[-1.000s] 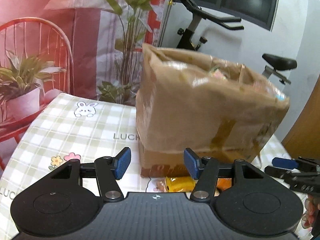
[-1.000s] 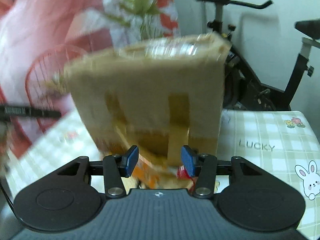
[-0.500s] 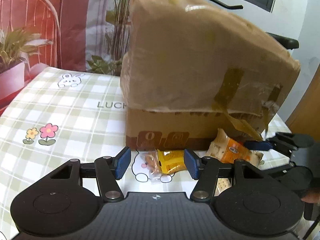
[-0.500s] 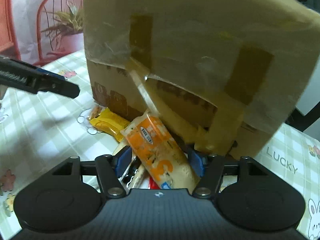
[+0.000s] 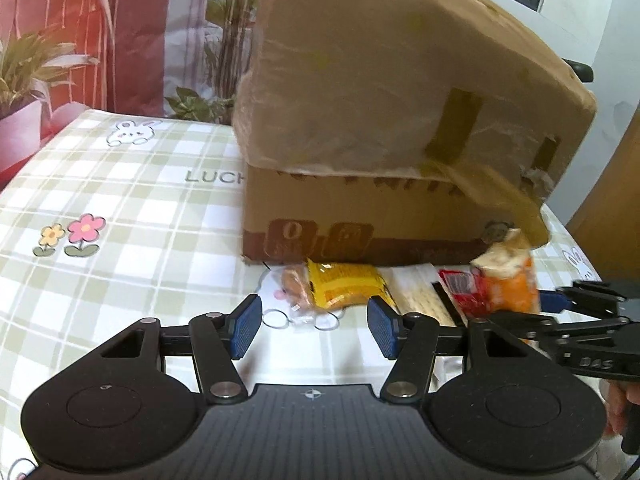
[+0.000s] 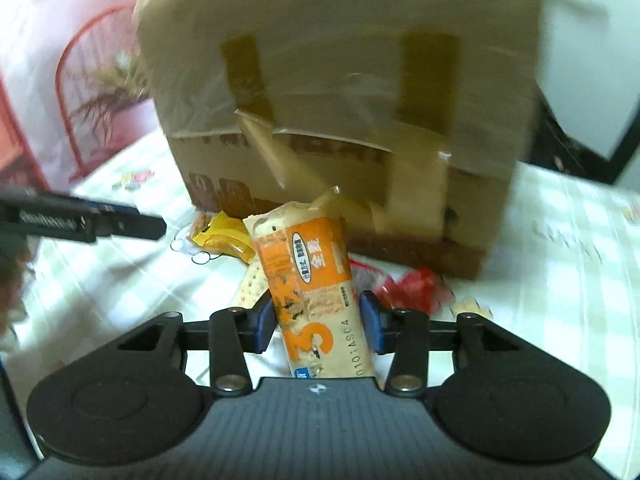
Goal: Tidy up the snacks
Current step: 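Grasp the orange biscuit bar with the right tool while the left tool grasps the small brown candy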
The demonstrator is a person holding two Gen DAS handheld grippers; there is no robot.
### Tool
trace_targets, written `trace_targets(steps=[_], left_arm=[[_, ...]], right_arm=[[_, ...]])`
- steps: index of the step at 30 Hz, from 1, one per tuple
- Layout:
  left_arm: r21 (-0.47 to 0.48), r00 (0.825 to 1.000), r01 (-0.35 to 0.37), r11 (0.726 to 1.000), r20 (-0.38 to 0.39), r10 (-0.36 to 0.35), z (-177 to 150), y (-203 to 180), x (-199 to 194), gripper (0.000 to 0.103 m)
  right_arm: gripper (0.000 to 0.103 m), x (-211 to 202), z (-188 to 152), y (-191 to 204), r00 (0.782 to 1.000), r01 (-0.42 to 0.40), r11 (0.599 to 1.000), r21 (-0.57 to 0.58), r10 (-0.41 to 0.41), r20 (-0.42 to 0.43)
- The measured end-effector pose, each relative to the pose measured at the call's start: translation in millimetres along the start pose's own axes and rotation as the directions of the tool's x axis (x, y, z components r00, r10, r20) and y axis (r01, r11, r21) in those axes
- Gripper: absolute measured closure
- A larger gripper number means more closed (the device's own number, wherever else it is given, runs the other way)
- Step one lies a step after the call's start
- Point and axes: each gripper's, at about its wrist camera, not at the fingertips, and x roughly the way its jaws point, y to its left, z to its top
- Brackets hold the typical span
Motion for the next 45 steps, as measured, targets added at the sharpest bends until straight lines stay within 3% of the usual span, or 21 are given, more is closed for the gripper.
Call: trace_targets(steps=[9,16,25,39,45], left_arm=[[0.026,0.999,0.044,0.999,-0.006,-0.044,-7,-28,6,0.043],[0.047,0.999,0.05,0.998,0.004,-0.05,-11,-49,10,0.042],[0.058,0.999,0.023,0.998,0.036,-0.026,-25,-60,6,0.042],[0.083,0.999,0.0,0.997,0.046,-0.004,-20,-95,29,0.042],[0.037,0.993,-0.073,0.997,0.09,0.07,-18,-72,19,0.045]], right_arm=[[0.062,-28,-36,-31,0.994,0.107,0.977,0.182,-0.11,0.009],[0.064,-38,-55,-63,0.977,0.197,0.947,0.253,-0.21,0.025],[0.064,-37,-73,-57,0.969,0.194,0.959,0.206,-0.22,0.11],[0.064,-37,-75,-56,0.974,0.165,0.969,0.183,-0.189,0.127],[0.064,-37,-76,-58,0.975,0.151,0.97,0.19,-0.178,0.131]])
